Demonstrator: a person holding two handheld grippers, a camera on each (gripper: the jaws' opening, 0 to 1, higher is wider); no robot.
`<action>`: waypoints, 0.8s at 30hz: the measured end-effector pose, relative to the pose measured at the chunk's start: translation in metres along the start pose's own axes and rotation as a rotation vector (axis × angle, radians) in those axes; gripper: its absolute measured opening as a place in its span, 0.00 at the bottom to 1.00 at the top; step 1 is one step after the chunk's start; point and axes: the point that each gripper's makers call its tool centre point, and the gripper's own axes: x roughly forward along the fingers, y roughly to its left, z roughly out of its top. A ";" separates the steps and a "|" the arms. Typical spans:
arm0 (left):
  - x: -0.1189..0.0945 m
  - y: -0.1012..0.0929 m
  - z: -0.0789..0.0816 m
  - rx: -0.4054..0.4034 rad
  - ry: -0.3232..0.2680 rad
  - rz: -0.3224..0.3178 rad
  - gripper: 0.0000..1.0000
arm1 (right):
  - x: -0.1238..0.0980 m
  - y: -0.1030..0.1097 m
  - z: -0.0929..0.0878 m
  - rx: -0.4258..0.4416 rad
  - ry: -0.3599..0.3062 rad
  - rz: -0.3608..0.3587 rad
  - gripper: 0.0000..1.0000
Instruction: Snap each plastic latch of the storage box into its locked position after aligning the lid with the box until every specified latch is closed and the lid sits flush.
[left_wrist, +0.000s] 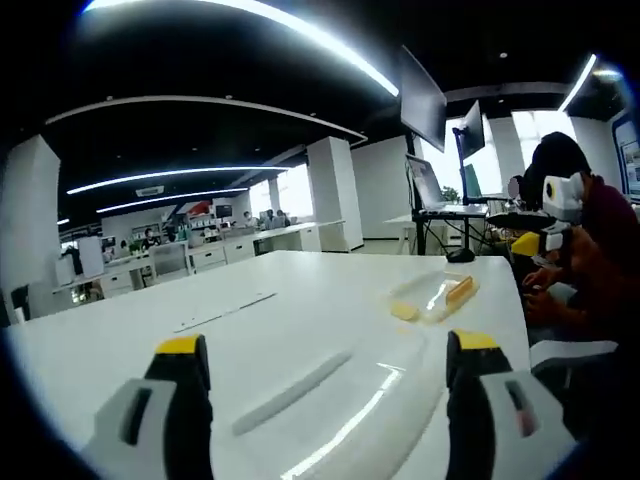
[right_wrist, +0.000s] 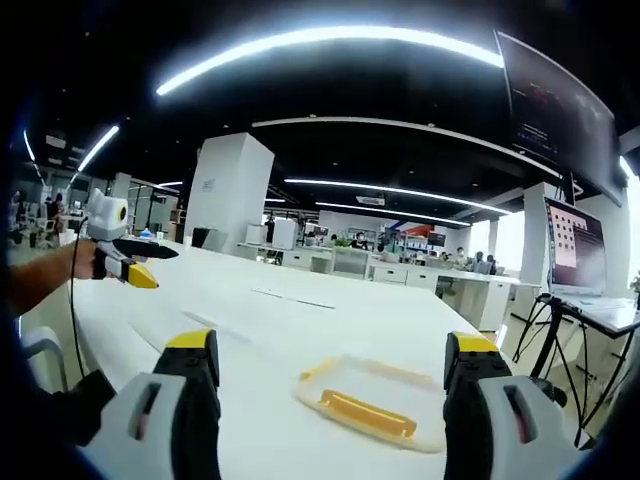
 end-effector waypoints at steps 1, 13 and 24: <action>0.003 0.000 -0.001 0.001 0.004 -0.003 0.98 | 0.001 -0.001 -0.001 0.003 0.002 0.000 0.94; 0.023 0.001 -0.002 -0.009 0.023 -0.041 0.97 | 0.006 0.001 -0.003 0.023 -0.001 0.012 0.94; 0.042 -0.004 0.001 0.006 0.037 -0.098 0.97 | 0.010 0.000 -0.011 0.047 0.013 0.019 0.93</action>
